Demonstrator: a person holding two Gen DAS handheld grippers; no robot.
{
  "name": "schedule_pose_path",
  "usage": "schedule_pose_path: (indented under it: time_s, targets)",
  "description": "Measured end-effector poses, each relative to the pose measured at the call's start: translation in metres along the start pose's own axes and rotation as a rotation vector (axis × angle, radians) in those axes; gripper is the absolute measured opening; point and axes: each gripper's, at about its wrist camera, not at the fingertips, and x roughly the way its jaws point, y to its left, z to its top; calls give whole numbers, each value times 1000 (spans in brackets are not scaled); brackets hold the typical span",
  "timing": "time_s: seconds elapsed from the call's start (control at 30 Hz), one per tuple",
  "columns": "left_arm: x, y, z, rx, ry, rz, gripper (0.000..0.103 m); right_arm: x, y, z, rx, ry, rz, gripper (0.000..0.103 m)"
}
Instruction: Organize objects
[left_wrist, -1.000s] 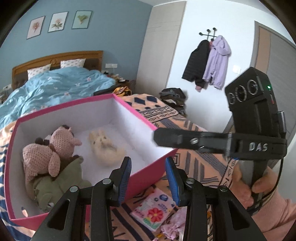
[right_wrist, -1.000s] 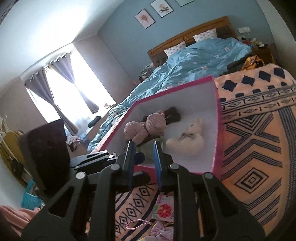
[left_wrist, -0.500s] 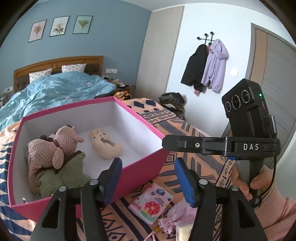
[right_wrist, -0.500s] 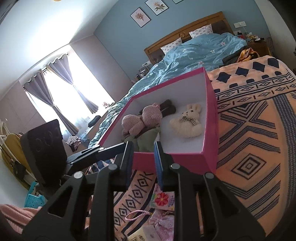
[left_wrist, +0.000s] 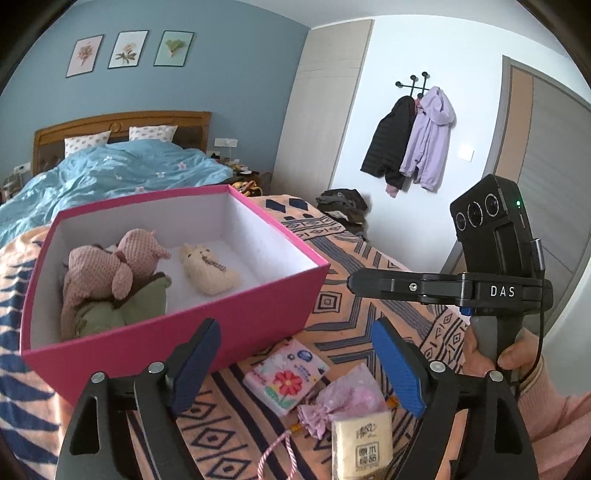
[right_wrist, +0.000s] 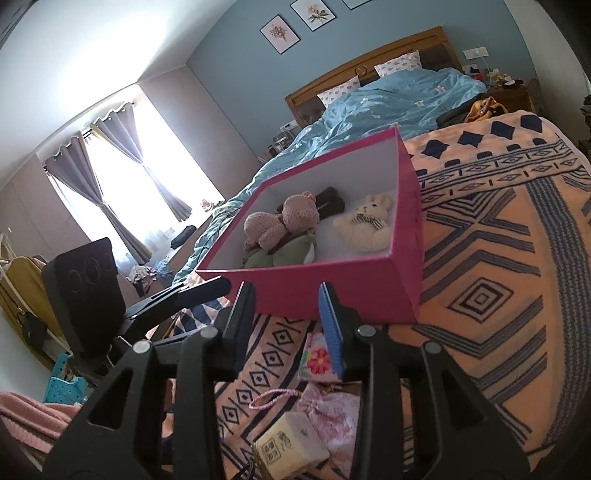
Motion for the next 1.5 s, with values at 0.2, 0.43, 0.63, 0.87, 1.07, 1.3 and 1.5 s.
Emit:
schedule_pose_path:
  time_s: [0.2, 0.43, 0.63, 0.87, 1.07, 1.3, 1.5]
  targets:
    - [-3, -2, -12, -19, 26, 9, 89, -6, -2, -18, 0, 28, -27, 43]
    - [-1, -6, -28, -25, 60, -2, 89, -4, -10, -40, 22, 76, -63, 44]
    - [2, -23, -43, 27, 93, -25, 89, -3, -23, -58, 45, 117, -134, 48]
    - [15, -33, -63, 8, 155, -73, 89, -3, -45, -73, 108, 153, -197, 56]
    - [27, -38, -73, 5, 210, -88, 89, 8, -45, -78, 100, 182, -184, 56]
    - [30, -44, -84, 8, 254, -131, 86, 20, -41, -82, 59, 212, -186, 53]
    - [28, -42, -88, 5, 265, -140, 86, 13, -42, -82, 52, 195, -183, 33]
